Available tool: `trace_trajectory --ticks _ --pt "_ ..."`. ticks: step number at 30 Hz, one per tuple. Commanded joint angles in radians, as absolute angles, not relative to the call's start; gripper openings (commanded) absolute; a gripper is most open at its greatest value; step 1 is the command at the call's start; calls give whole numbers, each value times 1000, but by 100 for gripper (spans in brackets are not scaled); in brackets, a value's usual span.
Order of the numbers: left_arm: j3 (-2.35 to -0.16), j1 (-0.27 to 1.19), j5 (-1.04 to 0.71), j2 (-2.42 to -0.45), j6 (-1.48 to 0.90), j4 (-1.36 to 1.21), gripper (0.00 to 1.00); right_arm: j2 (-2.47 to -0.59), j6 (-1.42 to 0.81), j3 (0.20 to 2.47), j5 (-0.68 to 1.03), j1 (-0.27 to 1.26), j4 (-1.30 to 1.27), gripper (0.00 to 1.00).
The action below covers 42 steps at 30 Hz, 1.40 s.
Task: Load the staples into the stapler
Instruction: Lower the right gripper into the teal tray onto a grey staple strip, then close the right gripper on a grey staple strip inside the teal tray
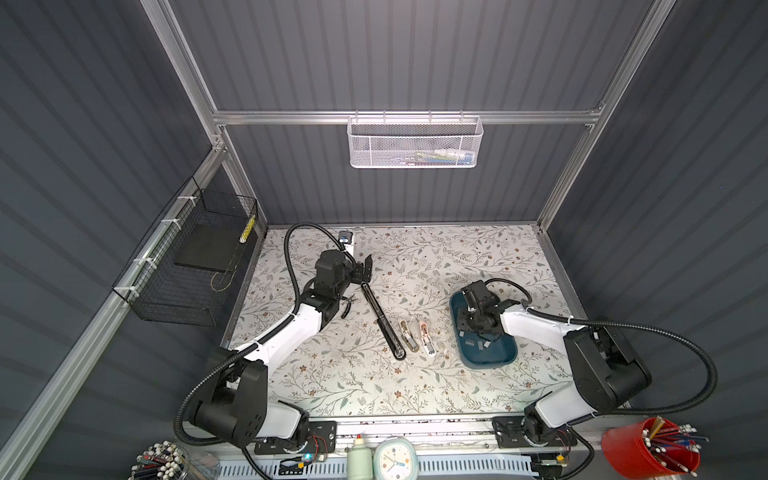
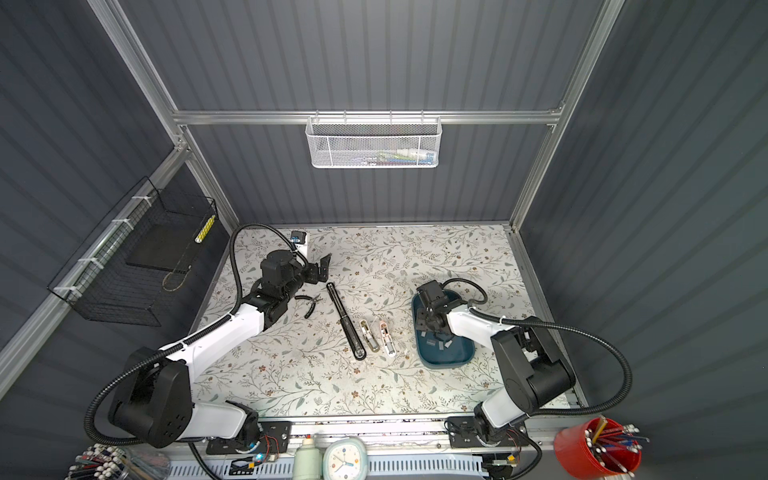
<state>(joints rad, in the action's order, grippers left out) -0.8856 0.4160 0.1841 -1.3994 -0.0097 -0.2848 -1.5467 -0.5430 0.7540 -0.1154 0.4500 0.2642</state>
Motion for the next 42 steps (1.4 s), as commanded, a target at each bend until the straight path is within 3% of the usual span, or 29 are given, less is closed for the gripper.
trace_trajectory --ticks 1,14,26,31,42 --pt "-916 413 187 -1413 2 -282 99 -1565 -575 761 -153 440 330 24" --pt "-912 413 188 -1407 0 -282 99 -1589 -586 769 -146 435 333 31" --pt "-914 413 183 -1410 1 -281 99 -1558 -628 750 -181 429 343 25" --pt "-912 413 184 -1408 0 -282 99 -1536 -631 747 -192 429 350 37" --pt "-910 413 179 -1406 0 -282 99 -1520 -640 751 -229 429 379 28"
